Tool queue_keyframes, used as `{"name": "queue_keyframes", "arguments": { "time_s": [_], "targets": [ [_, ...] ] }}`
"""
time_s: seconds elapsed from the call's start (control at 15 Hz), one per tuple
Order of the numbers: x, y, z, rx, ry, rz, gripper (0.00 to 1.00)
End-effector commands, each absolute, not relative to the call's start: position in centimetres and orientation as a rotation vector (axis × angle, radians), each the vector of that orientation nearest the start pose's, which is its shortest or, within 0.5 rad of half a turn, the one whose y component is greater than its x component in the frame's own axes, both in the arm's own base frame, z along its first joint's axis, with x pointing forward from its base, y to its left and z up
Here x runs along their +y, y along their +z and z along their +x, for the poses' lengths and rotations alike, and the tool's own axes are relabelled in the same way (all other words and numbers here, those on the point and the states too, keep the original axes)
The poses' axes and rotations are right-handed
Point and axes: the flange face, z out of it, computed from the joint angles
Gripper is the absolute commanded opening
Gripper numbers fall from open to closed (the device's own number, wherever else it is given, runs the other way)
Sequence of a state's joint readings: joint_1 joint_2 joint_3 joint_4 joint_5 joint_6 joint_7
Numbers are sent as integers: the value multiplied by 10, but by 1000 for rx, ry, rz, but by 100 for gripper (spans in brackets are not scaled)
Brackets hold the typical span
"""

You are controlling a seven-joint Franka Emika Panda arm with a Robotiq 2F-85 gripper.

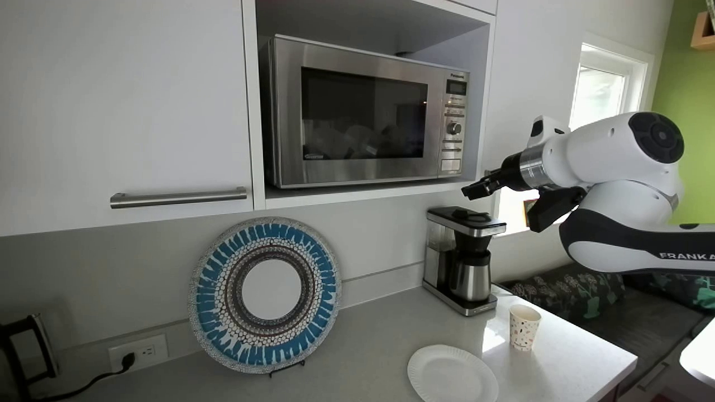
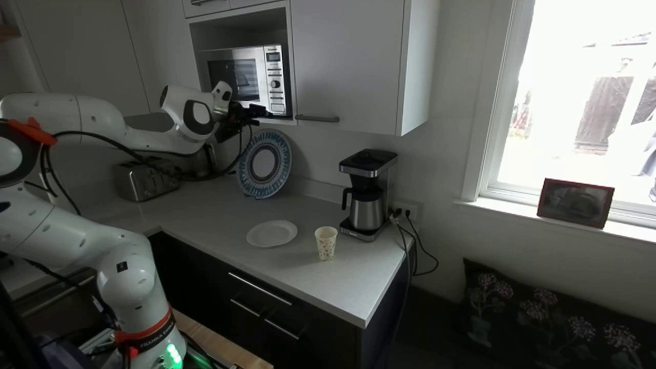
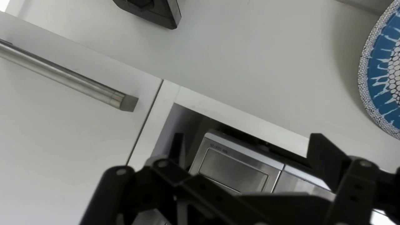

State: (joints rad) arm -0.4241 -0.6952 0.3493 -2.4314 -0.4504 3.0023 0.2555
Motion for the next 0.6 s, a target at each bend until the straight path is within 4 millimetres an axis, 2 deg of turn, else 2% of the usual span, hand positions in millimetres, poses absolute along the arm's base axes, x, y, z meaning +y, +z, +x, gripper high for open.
{"name": "queue_keyframes", "arguments": {
  "time_s": [0.0,0.2,0.27,0.4,0.53],
  "targets": [
    [41,665,412,-215,-2066,-2851,100],
    [37,667,418,-194,-2097,-2780,98],
    [36,667,420,-190,-2110,-2762,74],
    [35,669,425,-182,-2130,-2713,73],
    [35,670,432,-182,-2136,-2681,57]
  ]
}}
